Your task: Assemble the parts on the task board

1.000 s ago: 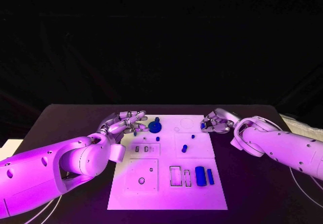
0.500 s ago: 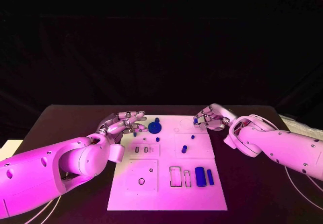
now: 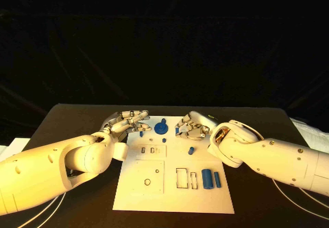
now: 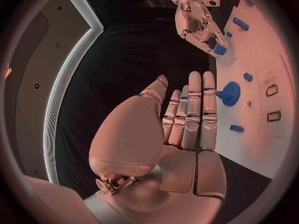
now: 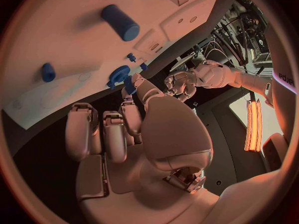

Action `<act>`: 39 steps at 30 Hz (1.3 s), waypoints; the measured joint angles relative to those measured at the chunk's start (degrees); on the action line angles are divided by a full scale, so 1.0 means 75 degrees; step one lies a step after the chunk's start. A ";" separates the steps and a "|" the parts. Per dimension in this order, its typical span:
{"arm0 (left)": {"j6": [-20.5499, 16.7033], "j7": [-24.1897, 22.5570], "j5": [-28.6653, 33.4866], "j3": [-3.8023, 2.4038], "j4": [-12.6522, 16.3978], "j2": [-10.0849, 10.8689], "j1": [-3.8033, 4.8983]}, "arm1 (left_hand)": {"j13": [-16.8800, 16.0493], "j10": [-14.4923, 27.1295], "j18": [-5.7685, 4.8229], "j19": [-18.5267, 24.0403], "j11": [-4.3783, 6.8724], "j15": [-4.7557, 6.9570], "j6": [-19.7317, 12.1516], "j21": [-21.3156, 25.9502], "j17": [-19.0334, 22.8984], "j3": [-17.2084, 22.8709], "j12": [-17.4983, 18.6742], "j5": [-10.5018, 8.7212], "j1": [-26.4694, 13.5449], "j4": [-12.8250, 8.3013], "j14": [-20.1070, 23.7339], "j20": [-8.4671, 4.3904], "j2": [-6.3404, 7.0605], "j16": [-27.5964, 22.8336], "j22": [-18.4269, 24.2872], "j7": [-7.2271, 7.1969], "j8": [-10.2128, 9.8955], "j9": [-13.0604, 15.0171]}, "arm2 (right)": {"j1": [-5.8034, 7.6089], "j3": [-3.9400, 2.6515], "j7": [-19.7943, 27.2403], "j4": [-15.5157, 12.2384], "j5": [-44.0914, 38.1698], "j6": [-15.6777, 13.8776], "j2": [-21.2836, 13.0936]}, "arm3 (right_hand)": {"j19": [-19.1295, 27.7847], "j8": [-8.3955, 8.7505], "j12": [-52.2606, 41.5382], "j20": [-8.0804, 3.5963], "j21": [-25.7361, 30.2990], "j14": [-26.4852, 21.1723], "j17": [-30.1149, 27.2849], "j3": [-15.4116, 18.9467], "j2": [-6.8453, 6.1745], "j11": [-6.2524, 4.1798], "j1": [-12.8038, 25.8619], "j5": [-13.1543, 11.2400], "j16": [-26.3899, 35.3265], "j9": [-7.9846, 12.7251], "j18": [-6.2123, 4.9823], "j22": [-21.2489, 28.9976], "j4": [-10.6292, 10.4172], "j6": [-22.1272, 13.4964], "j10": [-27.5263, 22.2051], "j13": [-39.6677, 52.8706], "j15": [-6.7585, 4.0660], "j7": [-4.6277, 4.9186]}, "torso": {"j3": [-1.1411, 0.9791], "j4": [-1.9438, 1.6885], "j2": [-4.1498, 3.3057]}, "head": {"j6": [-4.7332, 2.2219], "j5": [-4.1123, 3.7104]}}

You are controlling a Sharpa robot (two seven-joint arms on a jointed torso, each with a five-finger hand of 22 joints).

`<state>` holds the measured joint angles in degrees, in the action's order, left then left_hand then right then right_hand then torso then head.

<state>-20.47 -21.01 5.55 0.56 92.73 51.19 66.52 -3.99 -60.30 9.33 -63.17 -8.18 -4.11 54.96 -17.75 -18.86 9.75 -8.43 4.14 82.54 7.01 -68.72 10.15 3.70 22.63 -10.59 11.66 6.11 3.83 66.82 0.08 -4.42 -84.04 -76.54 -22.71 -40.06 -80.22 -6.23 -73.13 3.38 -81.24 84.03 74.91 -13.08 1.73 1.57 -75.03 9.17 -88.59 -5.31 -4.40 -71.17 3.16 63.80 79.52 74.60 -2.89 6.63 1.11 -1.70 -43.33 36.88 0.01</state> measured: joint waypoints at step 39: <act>0.0013 -0.0006 0.0000 -0.0002 0.0071 -0.0017 0.0003 | 0.0000 0.0000 0.0000 0.0000 0.0000 0.0000 0.0000 0.0000 -0.0006 0.0000 0.0000 0.0000 0.0000 0.0000 0.0000 0.0000 0.0000 0.0000 0.0002 0.0000 0.0000 0.0000 | -0.0456 0.0152 -0.1333 0.0208 -0.1592 0.0295 0.1371 | 0.0029 0.0000 0.0108 -0.0027 0.0030 0.0000 0.0004 -0.0059 -0.0013 -0.0011 -0.0010 -0.0087 0.0031 -0.0008 0.0000 0.0158 0.0022 -0.0015 0.0011 -0.0044 0.0002 -0.0020 | -0.0015 0.0013 -0.0011 | 0.0195 0.0235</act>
<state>-20.37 -21.06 5.55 0.54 93.26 51.06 66.54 -4.00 -60.30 9.33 -63.17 -8.18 -4.12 54.96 -17.75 -18.90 9.75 -8.43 4.14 82.54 7.01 -68.72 10.15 3.70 22.63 -10.58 11.66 6.11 3.83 63.41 1.22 -14.42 -82.49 -88.48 -20.50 -29.78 -80.01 -6.24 -72.32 3.18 -81.01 84.04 74.94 -13.53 1.63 1.49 -75.10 8.51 -88.35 -5.37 -4.40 -69.98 3.32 63.69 79.60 74.27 -2.87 6.48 1.00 -1.60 -43.41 38.34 1.77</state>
